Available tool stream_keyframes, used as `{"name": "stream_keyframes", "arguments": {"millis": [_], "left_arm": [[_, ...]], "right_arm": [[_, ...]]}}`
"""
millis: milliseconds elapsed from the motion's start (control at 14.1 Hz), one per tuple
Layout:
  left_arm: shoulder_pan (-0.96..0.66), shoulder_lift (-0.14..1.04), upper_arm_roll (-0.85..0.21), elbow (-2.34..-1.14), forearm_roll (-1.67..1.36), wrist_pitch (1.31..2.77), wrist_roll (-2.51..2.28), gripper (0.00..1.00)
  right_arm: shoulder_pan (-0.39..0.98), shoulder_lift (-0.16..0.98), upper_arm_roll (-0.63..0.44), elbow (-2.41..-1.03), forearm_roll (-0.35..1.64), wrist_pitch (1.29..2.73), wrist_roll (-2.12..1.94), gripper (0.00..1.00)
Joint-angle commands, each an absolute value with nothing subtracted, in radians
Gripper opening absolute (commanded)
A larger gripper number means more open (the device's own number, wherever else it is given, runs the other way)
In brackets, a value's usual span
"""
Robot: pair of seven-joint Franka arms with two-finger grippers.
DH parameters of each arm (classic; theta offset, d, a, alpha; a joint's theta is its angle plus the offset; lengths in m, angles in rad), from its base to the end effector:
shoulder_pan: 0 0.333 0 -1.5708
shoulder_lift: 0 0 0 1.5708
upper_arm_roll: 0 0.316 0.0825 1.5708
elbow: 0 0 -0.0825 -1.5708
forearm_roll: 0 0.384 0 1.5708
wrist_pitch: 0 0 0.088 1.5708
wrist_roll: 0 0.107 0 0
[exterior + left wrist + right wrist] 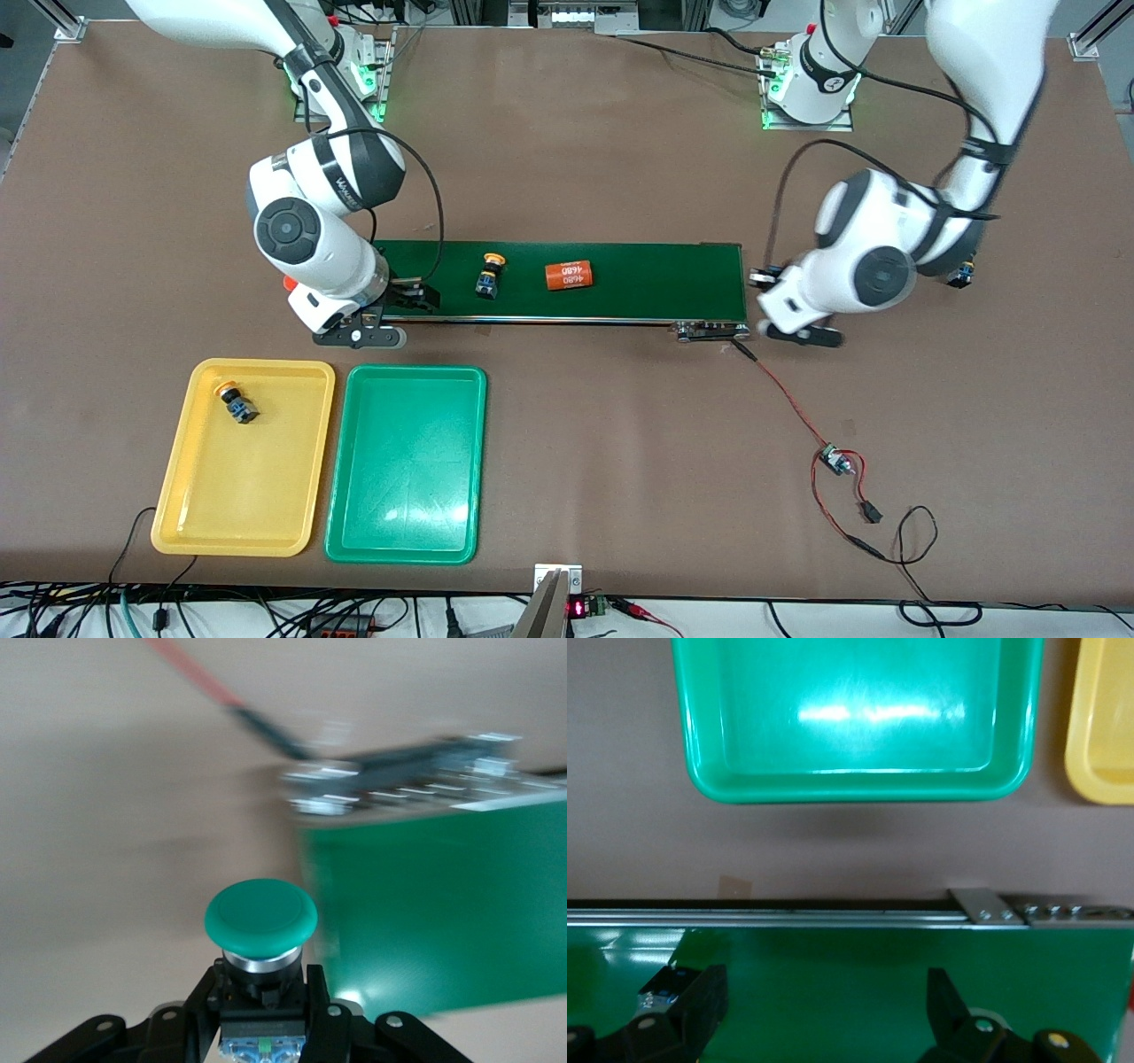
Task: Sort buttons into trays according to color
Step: 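Place the green-cap button on the belt while the right gripper returns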
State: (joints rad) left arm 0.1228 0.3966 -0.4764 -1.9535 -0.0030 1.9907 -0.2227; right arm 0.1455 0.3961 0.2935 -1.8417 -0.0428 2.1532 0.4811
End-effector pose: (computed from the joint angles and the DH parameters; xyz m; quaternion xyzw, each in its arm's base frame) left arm 0.5440 -0.1924 0.2745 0.9814 -0.0618 -0.1764 0.0432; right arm 0.5756 0.2555 0.3155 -0.9985 0.0175 0.0472 0.0199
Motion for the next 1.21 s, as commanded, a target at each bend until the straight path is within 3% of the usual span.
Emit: {"name": "stream_keyframes", "arguments": {"millis": [0,497,568,639,710,923,1136], "left_arm": [[0.089,0.423,-0.529,-1.916,-0.058,1.982,-0.250,0.15],[-0.006,0.535,-0.535,-1.899,-0.169,2.161,-0.284,0.18],[-0.008,0.544,-0.534,-1.896,-0.169,2.172,-0.287,0.30],[-0.006,0.543,-0.534,-1.896,-0.167,2.171,-0.282,0.50],[0.000,0.535,-0.532,-1.896,-0.166,2.161,-0.273,0.99],[0.012,0.467,-0.531,-1.893,-0.166,2.109,-0.281,1.00],[0.075,0.379,-0.519,-1.862,-0.157,1.969,-0.279,1.00]], "right_arm": [[0.173,0.376,0.304,-1.878,-0.025,2.146,0.563,1.00],[0.195,0.351,0.336,-1.942,-0.020,2.161,0.681,1.00],[0.195,0.342,0.336,-1.956,-0.002,2.172,0.683,1.00],[0.193,0.324,0.334,-1.986,0.015,2.202,0.683,1.00],[0.193,0.301,0.334,-2.018,0.015,2.239,0.683,1.00],[0.190,0.249,0.334,-2.106,0.008,2.364,0.672,1.00],[0.157,0.195,0.333,-2.181,-0.008,2.472,0.637,1.00]]}}
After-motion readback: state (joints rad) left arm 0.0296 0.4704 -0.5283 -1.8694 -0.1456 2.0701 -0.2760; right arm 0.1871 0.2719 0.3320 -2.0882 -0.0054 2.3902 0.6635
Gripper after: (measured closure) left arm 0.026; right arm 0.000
